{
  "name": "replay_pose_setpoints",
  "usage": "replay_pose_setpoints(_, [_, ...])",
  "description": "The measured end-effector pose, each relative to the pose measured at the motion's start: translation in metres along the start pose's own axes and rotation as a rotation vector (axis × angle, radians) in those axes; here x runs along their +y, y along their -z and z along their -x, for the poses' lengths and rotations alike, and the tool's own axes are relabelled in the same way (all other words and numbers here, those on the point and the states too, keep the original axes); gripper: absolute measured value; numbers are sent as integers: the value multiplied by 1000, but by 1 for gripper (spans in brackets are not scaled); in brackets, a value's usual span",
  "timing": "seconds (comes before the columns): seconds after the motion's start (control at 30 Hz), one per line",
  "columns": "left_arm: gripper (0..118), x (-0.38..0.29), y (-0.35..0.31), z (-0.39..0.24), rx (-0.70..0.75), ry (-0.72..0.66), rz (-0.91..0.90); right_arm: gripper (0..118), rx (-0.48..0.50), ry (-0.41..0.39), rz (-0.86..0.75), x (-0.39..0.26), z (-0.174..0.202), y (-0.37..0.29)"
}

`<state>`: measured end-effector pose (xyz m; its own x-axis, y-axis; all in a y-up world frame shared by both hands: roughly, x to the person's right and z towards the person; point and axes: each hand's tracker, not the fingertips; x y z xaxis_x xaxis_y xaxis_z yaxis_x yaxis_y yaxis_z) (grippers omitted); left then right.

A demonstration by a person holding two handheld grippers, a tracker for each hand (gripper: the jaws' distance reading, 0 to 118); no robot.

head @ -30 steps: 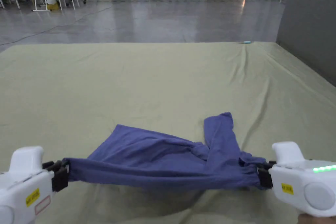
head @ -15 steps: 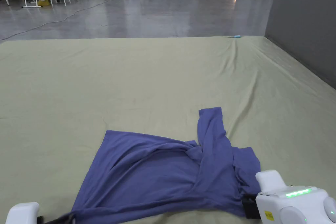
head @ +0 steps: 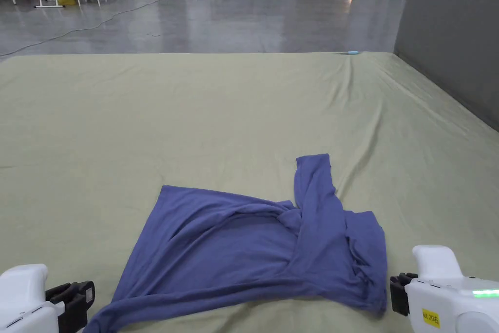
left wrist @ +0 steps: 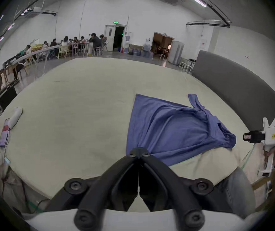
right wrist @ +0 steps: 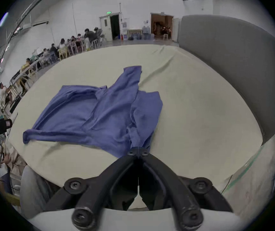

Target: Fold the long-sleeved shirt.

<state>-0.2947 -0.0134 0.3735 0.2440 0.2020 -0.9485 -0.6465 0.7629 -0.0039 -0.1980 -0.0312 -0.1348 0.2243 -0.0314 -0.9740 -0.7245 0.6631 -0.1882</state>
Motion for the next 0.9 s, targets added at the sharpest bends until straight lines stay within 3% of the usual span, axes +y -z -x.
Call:
replay_pose_setpoints(0.23, [0,50,22,0,-64,-3,-48,0,13,-14,-6,16,7,2])
replay_pose_setpoints(0.27, [5,66,32,-5,-60,8,-49,0,17,-14,-5,18,7,4])
replay_pose_setpoints(0.37, [104,110,79,-24,-23,83,-18,0,34,-15,-6,23,8,11])
replay_pose_setpoints(0.4, [117,121,99,-37,7,94,1,0,38,-18,-6,25,8,15])
replay_pose_setpoints(0.6, [115,171,248,-69,90,222,160,0,34,-15,12,37,12,36])
replay_pose_setpoints(0.7, [114,177,298,-76,122,250,252,0,30,-13,21,43,12,41])
replay_pose_setpoints(0.77, [107,177,319,-75,125,242,301,0,25,-13,24,45,10,43])
replay_pose_setpoints(0.83, [86,171,334,-81,130,239,323,0,17,-10,28,48,8,44])
replay_pose_setpoints(0.87, [68,167,339,-85,138,244,332,0,14,-8,27,48,6,44])
replay_pose_setpoints(0.9, [39,164,334,-84,138,251,332,0,13,-7,26,48,4,44])
